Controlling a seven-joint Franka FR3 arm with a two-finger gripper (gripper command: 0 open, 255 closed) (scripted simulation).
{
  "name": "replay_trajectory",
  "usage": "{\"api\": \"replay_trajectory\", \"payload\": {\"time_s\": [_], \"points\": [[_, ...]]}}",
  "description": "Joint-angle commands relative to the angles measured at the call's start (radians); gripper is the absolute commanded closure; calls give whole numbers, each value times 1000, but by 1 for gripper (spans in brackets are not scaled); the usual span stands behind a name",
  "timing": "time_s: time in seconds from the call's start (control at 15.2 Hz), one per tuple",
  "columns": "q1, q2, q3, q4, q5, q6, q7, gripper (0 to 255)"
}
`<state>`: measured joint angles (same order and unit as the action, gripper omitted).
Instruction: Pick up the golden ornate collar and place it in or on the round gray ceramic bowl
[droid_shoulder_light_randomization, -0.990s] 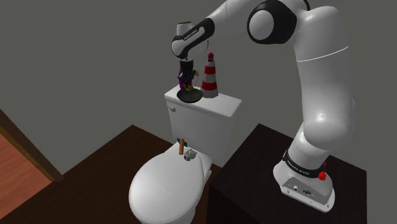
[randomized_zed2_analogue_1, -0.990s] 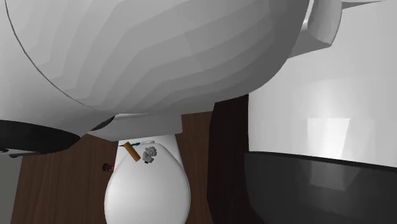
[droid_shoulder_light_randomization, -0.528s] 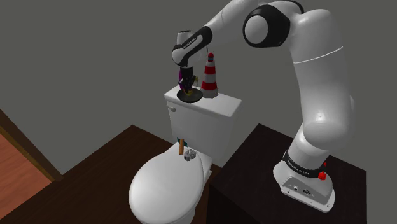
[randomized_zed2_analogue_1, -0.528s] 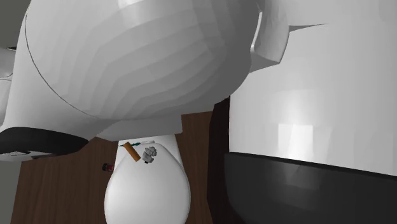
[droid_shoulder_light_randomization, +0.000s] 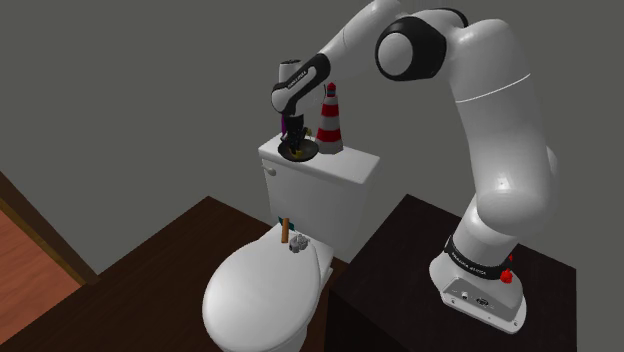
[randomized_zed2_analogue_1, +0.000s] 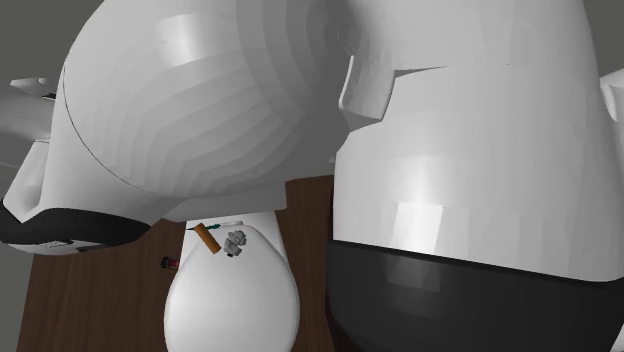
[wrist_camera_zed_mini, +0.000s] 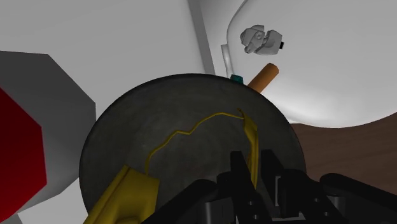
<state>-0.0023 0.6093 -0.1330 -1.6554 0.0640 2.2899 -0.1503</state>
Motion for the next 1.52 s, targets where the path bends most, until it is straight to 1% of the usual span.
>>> {"api": "replay_trajectory", "payload": {"time_s": [0.0, 0.33, 0.4, 0.73, 0.99, 1.45], "points": [[0, 3, 0, 1, 0, 2, 0, 255], [0, 3, 0, 1, 0, 2, 0, 255], [0, 3, 0, 1, 0, 2, 0, 0], [0, 3, 0, 1, 0, 2, 0, 0], [7, -72, -7, 17, -10, -88, 6, 0], [7, -72, -6, 17, -10, -88, 6, 0]]}}
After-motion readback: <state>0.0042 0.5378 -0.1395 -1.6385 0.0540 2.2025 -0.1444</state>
